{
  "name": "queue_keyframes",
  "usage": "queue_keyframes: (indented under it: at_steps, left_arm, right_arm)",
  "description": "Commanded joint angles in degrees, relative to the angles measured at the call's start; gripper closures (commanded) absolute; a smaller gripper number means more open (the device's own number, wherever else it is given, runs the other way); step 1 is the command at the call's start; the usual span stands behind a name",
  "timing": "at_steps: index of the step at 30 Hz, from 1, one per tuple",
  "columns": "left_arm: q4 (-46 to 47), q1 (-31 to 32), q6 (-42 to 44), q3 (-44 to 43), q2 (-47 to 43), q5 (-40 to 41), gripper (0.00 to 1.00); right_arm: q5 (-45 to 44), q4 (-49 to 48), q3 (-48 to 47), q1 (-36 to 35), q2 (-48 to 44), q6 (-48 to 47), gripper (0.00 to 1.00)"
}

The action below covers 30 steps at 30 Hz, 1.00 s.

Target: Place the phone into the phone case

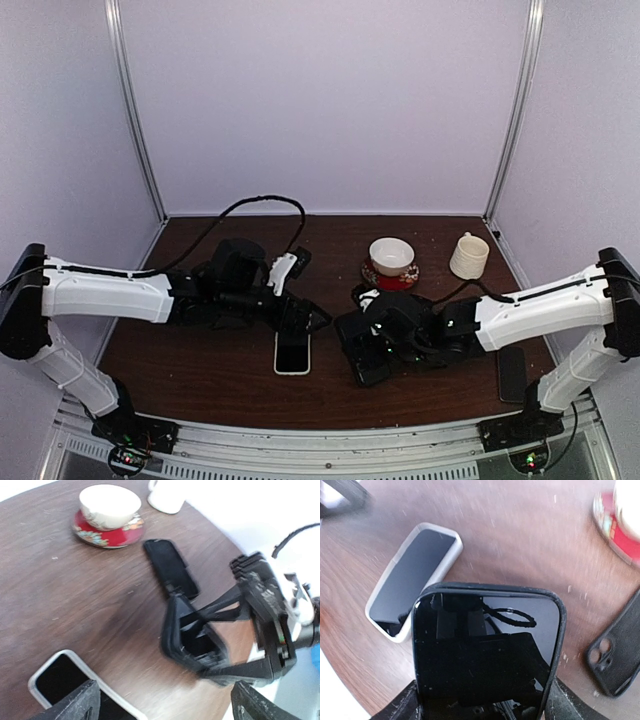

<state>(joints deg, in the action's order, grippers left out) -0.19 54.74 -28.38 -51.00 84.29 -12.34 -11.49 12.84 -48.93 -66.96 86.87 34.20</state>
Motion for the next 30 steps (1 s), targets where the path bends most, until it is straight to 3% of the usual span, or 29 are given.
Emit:
queue_keyframes:
  at_steps: [1, 6, 15, 21, 24, 27, 30]
  left_arm:
    - [15.0, -0.1, -10.4, 1.0, 4.8, -8.3, 0.05]
    - [18.1, -0.1, -12.0, -0.1, 6.7, -11.4, 0.14]
    - [18.3, -0.1, -12.4, -0.4, 9.7, -14.5, 0.59]
    - [15.0, -0.1, -13.1, -2.4, 14.8, -19.5, 0.78]
    - [11.7, -0.2, -11.0, -3.3, 16.3, -18.4, 0.89]
    - [7.4, -0.3, -8.0, -4.9, 17.9, -17.2, 1.0]
    - [3.8, -0.4, -5.2, -5.8, 19.3, -15.6, 1.0]
  right_arm:
    - [-7.4, -10.6, 0.2, -1.9, -3.3, -5.8, 0.69]
    - [-8.6, -11.9, -0.5, -3.1, -3.7, -8.6, 0.69]
    - [-8.6, -12.7, -0.2, -4.1, -2.5, -10.8, 0.69]
    - [-9.7, -19.3, 2.2, -3.6, 1.3, -12.7, 0.67]
    - [-8.8, -21.4, 2.4, -3.3, 3.1, -13.5, 0.57]
    - [-7.0, -22.9, 3.6, -2.5, 4.3, -13.1, 0.38]
    - [-2.5, -24.7, 5.5, -1.5, 4.6, -12.9, 0.04]
